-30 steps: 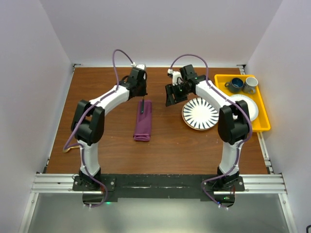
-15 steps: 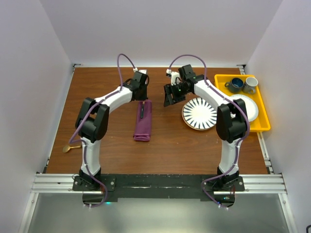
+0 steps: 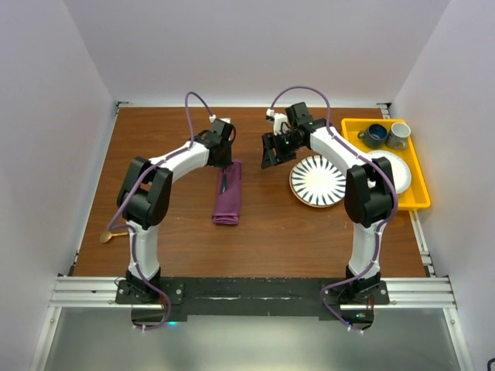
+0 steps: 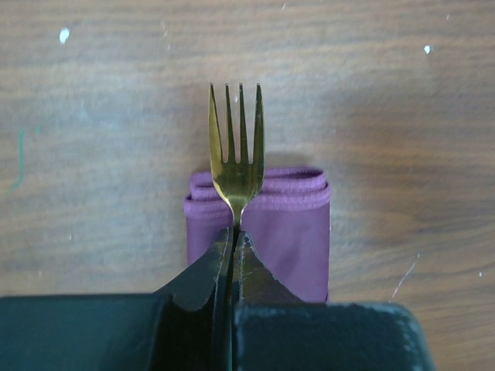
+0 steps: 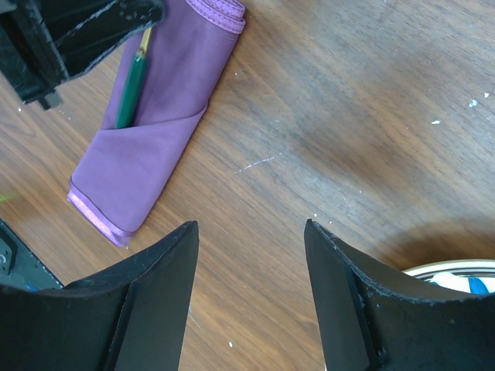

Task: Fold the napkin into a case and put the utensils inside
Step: Insert the fork into the folded napkin.

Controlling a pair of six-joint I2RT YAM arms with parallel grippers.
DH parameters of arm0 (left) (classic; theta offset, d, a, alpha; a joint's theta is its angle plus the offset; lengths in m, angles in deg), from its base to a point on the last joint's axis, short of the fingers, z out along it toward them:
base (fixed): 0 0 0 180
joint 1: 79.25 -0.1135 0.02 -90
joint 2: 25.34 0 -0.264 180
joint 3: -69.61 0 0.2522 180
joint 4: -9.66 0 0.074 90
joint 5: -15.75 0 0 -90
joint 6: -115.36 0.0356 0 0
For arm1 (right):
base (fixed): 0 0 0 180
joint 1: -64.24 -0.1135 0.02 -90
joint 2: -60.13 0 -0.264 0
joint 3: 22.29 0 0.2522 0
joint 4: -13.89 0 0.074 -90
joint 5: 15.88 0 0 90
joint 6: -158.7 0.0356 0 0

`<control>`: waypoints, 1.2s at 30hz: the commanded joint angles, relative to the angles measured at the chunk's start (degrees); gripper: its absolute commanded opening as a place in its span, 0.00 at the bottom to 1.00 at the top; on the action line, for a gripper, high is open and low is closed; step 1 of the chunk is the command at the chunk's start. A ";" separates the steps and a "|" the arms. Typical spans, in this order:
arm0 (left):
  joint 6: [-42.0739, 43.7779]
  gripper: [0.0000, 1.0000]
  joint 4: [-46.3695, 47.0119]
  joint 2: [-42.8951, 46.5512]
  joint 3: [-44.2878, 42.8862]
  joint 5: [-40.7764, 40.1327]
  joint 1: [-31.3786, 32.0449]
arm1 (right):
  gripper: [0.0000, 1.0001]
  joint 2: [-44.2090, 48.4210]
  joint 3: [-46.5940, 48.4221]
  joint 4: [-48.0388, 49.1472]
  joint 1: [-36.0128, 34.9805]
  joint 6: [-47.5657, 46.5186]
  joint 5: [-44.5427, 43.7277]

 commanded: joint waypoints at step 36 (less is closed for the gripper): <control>-5.51 0.00 -1.91 8.98 10.84 1.87 1.91 | 0.65 0.68 0.27 1.96 0.16 0.71 -0.18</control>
